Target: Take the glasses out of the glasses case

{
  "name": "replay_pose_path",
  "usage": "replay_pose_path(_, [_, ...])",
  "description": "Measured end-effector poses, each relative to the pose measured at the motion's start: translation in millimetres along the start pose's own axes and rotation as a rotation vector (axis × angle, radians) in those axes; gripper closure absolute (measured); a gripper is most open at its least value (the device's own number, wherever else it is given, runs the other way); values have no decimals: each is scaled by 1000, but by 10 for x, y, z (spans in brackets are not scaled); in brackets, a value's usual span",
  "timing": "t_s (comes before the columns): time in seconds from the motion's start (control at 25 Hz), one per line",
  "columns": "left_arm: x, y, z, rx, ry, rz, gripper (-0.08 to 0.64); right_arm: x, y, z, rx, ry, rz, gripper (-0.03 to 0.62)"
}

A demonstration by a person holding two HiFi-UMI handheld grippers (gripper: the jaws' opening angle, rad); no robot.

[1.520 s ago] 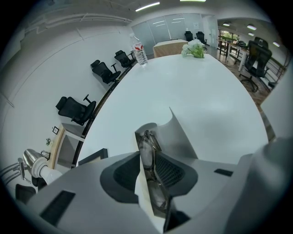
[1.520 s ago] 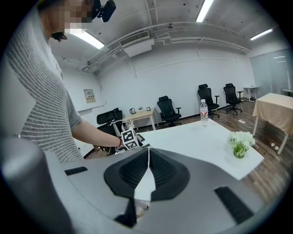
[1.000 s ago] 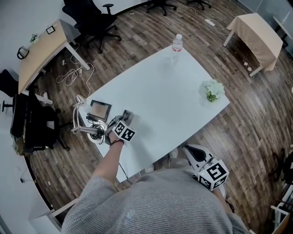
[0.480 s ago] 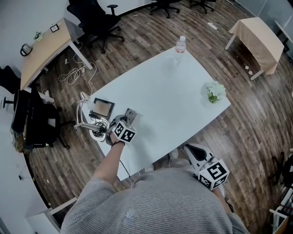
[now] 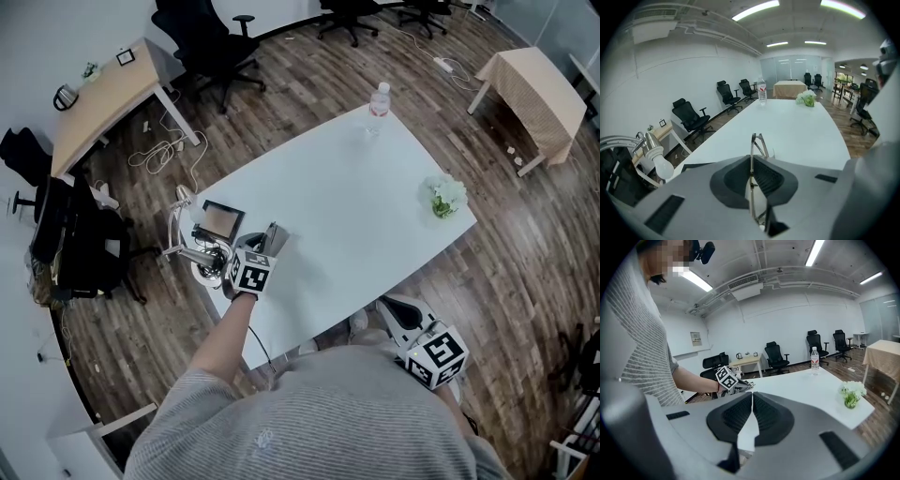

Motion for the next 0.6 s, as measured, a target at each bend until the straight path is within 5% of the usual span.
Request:
replay_pose_path(0.16, [-13,76,-123,43,-56,-179,534,4,29,37,-13,-1,-6,575])
replay_pose_path(0.32, [-10,197,-267,145,-126,-502,535,-14,61,83,-26,-2,-10,576])
replay_pose_path(0.6, [-47,211,-541,334,-224,-948,534,-1,82,112,-24,-19,-24,575])
Point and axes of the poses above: the fingertips, and each gripper's own axes: z forward along the fingers, y to its left, x out of its underside, the point moved 10 cm from there along -z, backward along the fingers, and after that the axes turned 15 degrees about -x, right-handed, at the moved point
